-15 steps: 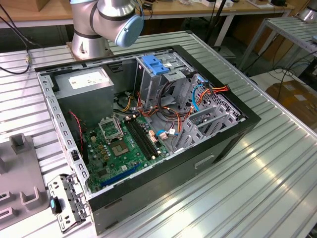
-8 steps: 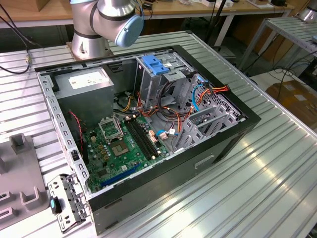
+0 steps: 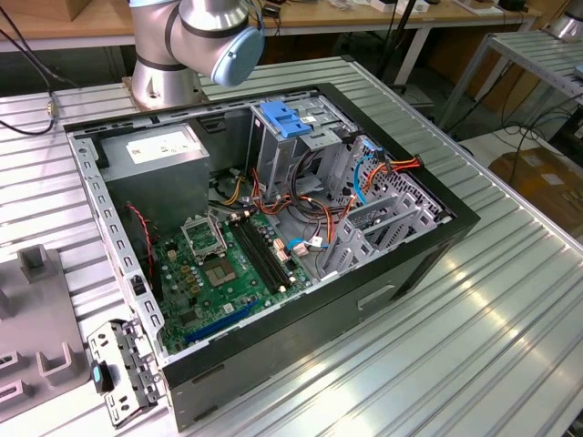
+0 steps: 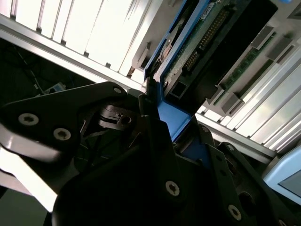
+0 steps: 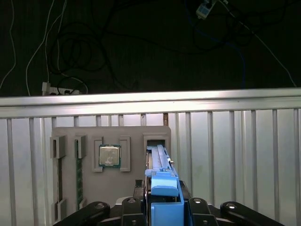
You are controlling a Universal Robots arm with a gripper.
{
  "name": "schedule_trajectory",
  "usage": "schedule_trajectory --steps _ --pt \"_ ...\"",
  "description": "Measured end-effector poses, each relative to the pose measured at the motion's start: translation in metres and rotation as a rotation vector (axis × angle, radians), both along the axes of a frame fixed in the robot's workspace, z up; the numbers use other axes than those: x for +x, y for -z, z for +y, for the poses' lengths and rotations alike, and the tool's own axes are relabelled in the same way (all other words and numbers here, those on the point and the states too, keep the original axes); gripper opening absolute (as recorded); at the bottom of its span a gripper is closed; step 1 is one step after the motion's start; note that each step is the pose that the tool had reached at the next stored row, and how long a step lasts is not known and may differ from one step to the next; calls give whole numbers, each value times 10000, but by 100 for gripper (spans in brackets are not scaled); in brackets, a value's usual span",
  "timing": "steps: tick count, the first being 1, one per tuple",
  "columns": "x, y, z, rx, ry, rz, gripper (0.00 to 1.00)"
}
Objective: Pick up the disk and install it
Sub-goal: 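Pick up the disk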
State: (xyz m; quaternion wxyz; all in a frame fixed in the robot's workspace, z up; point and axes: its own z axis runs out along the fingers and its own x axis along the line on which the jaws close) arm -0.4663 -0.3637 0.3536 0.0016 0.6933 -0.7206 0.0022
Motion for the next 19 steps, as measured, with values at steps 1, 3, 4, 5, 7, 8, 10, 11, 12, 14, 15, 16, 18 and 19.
schedule_trajectory --steps 1,3,4,5,7,8,10,11,12,14,15,16,18,19 --pt "0 -17 0 1 0 -1 37" --pt "0 -35 0 0 0 -1 37" --pt "0 -39 0 1 0 -1 37" --pt "0 -47 0 1 0 -2 37" --pt "0 -59 0 0 0 0 37" --pt "0 -65 0 1 0 0 37" --pt "0 -80 0 0 0 -1 37" --pt "0 -89 0 1 0 -1 37" --pt "0 -96 0 0 0 0 37" --pt "0 -117 0 1 0 -1 37" --pt "0 -123 0 0 -1 -1 37" --pt "0 -128 0 0 0 -1 37" --pt "0 -149 0 0 0 1 37" --pt "0 -160 0 1 0 1 37"
